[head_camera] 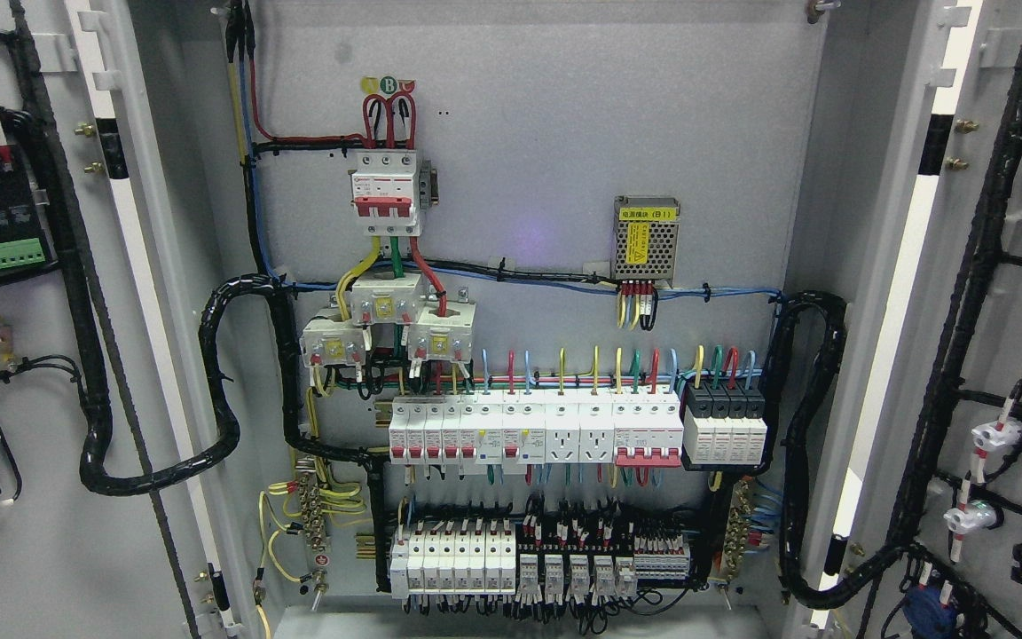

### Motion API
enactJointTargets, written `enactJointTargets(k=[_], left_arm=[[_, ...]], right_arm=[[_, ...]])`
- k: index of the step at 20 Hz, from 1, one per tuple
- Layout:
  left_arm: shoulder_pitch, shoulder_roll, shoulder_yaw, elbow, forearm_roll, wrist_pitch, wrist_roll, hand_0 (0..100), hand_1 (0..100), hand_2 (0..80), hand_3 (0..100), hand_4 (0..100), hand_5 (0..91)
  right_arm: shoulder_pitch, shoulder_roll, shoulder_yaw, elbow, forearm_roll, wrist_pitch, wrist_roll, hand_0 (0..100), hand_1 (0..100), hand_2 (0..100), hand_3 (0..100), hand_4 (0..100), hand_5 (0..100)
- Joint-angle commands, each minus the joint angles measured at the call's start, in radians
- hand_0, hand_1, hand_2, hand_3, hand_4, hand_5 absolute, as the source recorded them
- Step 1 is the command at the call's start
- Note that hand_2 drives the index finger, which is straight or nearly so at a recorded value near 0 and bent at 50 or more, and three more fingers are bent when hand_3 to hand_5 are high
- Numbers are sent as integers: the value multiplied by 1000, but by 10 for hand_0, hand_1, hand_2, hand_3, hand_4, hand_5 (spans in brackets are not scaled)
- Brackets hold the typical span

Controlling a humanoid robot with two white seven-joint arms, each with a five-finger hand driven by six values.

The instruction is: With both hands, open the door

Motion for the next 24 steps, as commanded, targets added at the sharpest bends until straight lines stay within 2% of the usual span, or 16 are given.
enactJointTargets(k=[1,24], left_arm=[[-2,-31,-5,24,-17,-8,0,120,389,0,0,0,0],[-20,-32,1,16,-9,-16,-2,120,389,0,0,0,0]], right_arm=[[-1,-20,-2,3,1,-2,0,120,389,0,0,0,0],[0,-18,-2,1,13,-3,3,120,389,0,0,0,0]])
